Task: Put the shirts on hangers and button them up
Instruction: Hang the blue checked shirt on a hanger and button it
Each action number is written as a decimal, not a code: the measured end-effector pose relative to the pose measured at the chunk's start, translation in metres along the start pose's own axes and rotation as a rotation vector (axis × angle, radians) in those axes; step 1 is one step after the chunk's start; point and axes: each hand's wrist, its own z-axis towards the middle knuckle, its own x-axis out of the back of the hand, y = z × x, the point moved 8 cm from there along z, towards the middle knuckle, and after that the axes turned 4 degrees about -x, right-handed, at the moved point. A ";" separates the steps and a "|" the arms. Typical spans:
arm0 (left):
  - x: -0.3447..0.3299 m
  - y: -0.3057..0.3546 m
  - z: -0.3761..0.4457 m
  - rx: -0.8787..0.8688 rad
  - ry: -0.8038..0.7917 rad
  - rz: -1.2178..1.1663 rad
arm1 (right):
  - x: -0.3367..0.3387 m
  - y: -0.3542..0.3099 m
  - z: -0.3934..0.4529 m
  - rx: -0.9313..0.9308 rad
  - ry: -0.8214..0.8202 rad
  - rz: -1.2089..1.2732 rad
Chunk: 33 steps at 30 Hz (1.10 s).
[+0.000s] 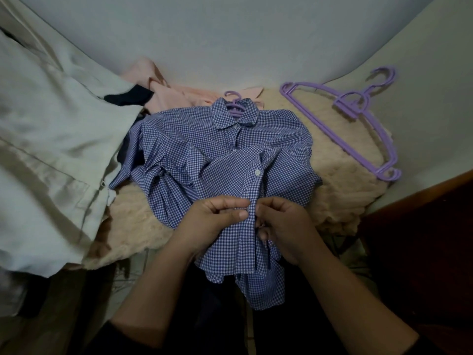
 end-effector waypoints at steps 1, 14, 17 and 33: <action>0.001 0.000 0.000 -0.009 0.005 0.012 | 0.001 -0.001 0.000 0.019 0.017 0.028; 0.002 -0.011 0.003 -0.038 0.007 0.079 | 0.006 -0.010 -0.001 0.180 0.090 -0.082; 0.002 -0.019 0.004 0.028 -0.007 0.012 | 0.007 -0.006 0.002 0.165 0.078 -0.053; 0.014 -0.029 0.018 0.115 0.072 0.064 | 0.015 0.003 0.026 0.111 0.147 -0.189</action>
